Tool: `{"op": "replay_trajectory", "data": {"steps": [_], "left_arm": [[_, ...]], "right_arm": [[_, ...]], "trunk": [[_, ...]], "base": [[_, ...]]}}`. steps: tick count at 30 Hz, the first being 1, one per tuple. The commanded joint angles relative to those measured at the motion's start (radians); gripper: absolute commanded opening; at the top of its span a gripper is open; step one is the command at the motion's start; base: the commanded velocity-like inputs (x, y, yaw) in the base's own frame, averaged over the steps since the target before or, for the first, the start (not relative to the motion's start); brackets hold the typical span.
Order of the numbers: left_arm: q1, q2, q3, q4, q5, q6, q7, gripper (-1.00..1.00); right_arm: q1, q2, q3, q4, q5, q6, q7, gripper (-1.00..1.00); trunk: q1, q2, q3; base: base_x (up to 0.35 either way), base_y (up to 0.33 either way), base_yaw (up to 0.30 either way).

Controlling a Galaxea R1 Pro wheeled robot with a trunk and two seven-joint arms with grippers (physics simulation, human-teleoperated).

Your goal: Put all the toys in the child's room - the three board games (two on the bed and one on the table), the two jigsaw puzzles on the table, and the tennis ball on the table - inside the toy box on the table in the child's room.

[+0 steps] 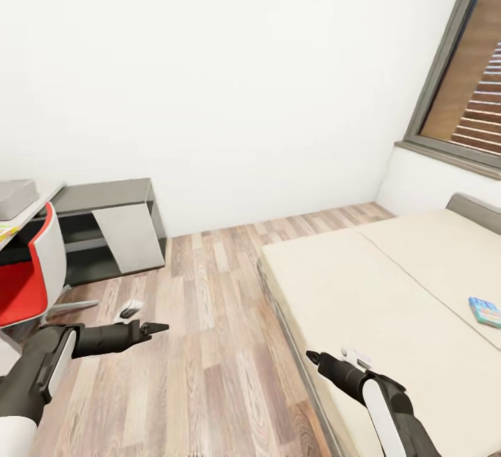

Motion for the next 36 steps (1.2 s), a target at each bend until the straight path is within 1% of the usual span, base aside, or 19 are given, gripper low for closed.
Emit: {"op": "replay_trajectory", "data": {"steps": [1,23,30,36], "left_arm": [[-0.001,0.0,0.001,0.0,0.0,0.008,-0.003,1.0],[-0.001,0.0,0.001,0.0,0.001,0.008,-0.004,1.0],[-0.001,0.0,0.001,0.0,0.001,0.008,-0.005,1.0],[-0.001,0.0,0.002,0.0,0.001,0.008,-0.005,1.0]], "right_arm": [[-0.001,0.001,-0.003,-0.001,-0.005,0.006,-0.001,1.0],[-0.001,0.001,-0.003,0.0,-0.003,0.004,-0.001,1.0],[-0.001,0.002,-0.003,0.0,-0.003,0.004,-0.001,1.0],[-0.001,0.002,-0.002,0.0,-0.006,0.002,0.0,1.0]], "trunk": [[0.0,-0.002,-0.003],[0.0,-0.002,-0.02],[0.0,-0.002,-0.026],[0.0,-0.002,-0.029]], "base": [[-0.042,0.0,0.267],[-0.005,0.0,0.267],[-0.134,0.0,0.254],[-0.044,0.0,0.11]]}}
